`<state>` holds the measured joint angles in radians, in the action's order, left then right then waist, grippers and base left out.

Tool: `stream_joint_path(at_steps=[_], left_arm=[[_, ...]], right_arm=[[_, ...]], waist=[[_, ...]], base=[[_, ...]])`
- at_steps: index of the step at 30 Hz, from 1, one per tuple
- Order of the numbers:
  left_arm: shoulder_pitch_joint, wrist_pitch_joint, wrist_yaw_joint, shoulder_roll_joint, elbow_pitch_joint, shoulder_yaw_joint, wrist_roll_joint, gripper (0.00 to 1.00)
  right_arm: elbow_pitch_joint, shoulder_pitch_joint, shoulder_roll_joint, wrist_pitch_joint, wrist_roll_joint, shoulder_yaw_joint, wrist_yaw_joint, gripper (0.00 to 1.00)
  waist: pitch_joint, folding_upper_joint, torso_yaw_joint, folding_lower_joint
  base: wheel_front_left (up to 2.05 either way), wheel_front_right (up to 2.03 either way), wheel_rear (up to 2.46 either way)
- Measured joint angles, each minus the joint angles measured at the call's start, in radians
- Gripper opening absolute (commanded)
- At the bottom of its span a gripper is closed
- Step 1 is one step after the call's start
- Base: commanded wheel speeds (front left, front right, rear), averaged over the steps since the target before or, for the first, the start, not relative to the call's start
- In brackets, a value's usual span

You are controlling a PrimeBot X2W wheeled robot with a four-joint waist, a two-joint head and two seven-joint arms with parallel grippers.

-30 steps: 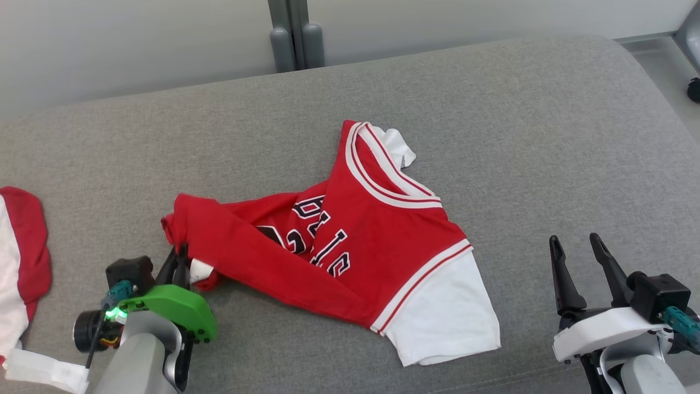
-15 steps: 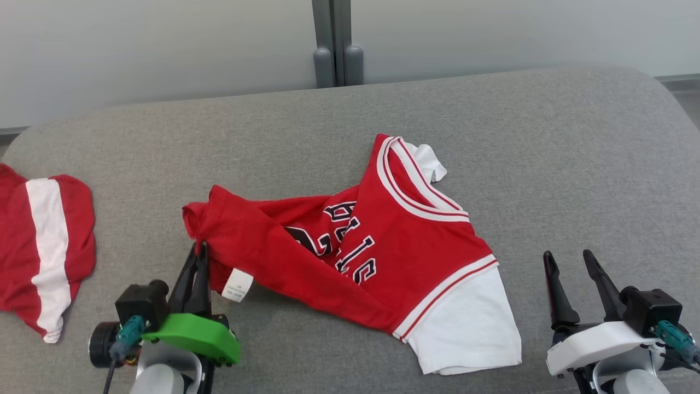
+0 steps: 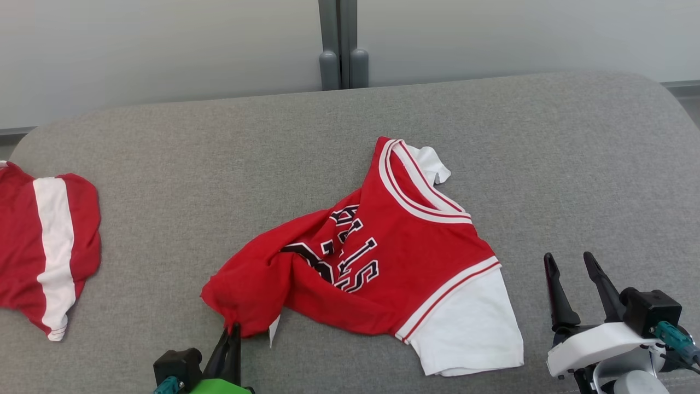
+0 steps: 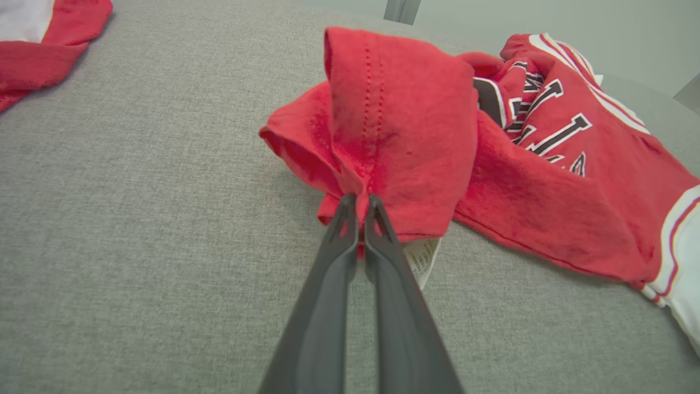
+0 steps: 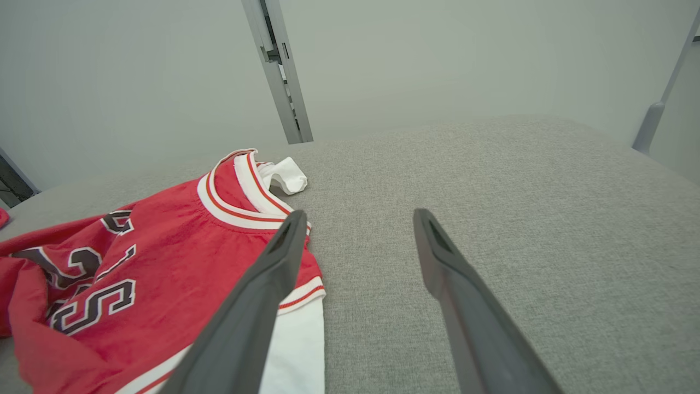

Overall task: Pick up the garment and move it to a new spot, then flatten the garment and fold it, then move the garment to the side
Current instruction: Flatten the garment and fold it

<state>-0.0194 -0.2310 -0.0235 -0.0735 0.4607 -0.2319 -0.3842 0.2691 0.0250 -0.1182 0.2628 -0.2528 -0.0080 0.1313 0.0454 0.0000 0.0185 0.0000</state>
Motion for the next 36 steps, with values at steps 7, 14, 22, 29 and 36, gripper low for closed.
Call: stream_joint_path(at_steps=[7, 14, 22, 29, 36], left_arm=[[-0.016, -0.026, 0.015, -0.002, -0.006, 0.025, 0.009, 1.00], [-0.017, -0.030, 0.025, -0.006, -0.065, 0.056, 0.027, 1.00], [-0.010, -0.031, 0.021, -0.002, -0.044, 0.050, 0.025, 1.00], [-0.017, -0.030, 0.005, 0.000, 0.014, 0.035, 0.014, 0.00], [-0.029, -0.027, -0.003, 0.003, -0.054, 0.019, 0.011, 0.00]], right_arm=[[0.002, -0.001, 0.001, 0.000, 0.000, -0.001, 0.000, 1.00], [0.001, -0.005, 0.004, 0.000, 0.000, 0.001, 0.000, 1.00], [0.002, -0.004, 0.002, 0.000, -0.001, 0.005, 0.000, 1.00], [0.005, -0.003, -0.001, 0.000, -0.007, 0.005, 0.000, 1.00], [0.004, -0.007, -0.002, 0.000, -0.007, -0.002, 0.000, 1.00]], waist=[[-0.009, 0.0000, 0.004, 0.0000], [-0.008, 0.0000, 0.002, 0.0000], [0.001, 0.0000, -0.013, 0.0000], [0.005, 0.0000, -0.024, 0.0000], [-0.002, 0.0000, -0.010, 0.0000]], base=[[0.00, 0.00, 0.00], [0.00, 0.00, 0.00], [0.00, 0.00, 0.00], [0.00, 0.00, 0.00], [0.00, 0.00, 0.00]])
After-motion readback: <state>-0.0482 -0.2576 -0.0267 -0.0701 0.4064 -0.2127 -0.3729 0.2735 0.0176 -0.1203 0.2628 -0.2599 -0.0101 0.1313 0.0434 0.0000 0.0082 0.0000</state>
